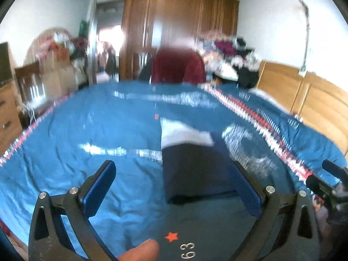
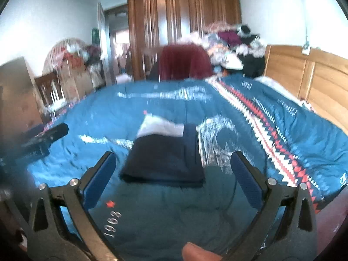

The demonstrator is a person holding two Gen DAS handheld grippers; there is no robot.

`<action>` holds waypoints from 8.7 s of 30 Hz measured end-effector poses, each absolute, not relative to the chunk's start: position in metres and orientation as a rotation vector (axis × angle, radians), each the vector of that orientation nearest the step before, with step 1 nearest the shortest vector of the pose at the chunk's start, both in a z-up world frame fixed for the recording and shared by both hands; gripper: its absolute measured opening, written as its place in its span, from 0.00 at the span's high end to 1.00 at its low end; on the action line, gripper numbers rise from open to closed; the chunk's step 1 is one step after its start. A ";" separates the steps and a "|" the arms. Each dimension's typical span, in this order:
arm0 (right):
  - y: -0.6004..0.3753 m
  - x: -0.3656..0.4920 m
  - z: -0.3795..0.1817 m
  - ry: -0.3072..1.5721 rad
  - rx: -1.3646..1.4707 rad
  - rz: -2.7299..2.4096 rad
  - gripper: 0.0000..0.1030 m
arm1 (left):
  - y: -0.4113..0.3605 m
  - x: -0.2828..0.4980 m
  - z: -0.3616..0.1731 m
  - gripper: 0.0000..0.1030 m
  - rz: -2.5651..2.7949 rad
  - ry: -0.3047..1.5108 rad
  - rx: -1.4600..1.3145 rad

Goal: Fold large clothes

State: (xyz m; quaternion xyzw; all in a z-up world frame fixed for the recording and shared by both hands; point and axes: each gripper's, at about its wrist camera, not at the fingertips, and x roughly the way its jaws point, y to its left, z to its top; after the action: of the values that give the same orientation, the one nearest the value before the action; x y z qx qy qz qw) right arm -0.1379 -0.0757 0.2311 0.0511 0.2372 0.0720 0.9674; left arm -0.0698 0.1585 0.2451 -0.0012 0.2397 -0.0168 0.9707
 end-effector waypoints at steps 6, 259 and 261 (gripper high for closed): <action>-0.074 -0.161 0.259 0.409 0.096 0.140 0.00 | 0.147 -0.107 0.286 0.00 -0.068 0.404 0.010; -0.079 -0.140 0.209 0.717 0.047 0.009 0.00 | 0.131 -0.106 0.241 0.00 0.076 0.499 0.153; -0.082 -0.136 0.214 0.711 0.060 0.019 0.00 | 0.131 -0.108 0.248 0.00 0.085 0.466 0.143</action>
State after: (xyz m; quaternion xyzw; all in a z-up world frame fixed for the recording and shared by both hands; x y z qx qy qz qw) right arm -0.1361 -0.0818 0.2140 0.0295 0.3481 0.0091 0.9370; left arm -0.1076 0.1307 0.2484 0.0710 0.2308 0.0419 0.9695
